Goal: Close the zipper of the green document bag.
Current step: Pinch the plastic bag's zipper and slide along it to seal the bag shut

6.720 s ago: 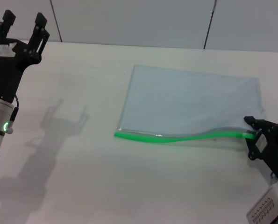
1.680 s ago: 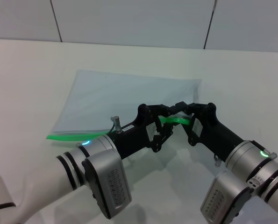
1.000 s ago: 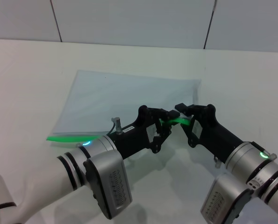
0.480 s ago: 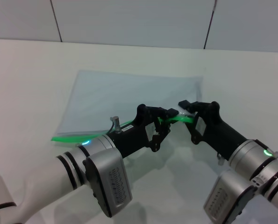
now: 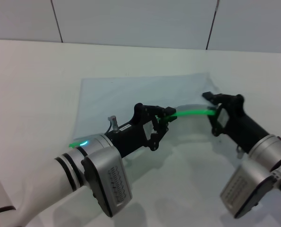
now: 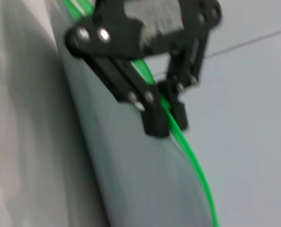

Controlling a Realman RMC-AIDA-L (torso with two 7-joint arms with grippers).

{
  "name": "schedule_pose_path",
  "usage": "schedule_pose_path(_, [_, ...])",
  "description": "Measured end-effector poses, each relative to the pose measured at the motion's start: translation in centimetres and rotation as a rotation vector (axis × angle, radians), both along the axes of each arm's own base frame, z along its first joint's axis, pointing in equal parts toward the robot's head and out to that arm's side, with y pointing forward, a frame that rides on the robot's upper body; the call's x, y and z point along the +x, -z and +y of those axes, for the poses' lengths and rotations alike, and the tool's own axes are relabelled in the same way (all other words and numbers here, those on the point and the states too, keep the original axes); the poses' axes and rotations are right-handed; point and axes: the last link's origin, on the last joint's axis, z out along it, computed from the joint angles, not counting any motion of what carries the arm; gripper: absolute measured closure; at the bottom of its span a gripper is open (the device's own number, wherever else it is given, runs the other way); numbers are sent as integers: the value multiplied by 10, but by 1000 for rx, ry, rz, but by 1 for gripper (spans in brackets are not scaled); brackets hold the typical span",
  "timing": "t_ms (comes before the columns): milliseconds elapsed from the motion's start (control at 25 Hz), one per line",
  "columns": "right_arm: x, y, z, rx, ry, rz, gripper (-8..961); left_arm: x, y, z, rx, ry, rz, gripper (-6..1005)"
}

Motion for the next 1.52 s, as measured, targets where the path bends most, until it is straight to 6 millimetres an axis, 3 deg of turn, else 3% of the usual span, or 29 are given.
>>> schedule_pose_path(760, [36, -47, 14, 193, 155, 114, 902, -5, -6, 3, 44, -52, -30, 834])
schedule_pose_path(1520, [54, -71, 13, 319, 224, 161, 894, -14, -18, 9, 125, -120, -74, 797])
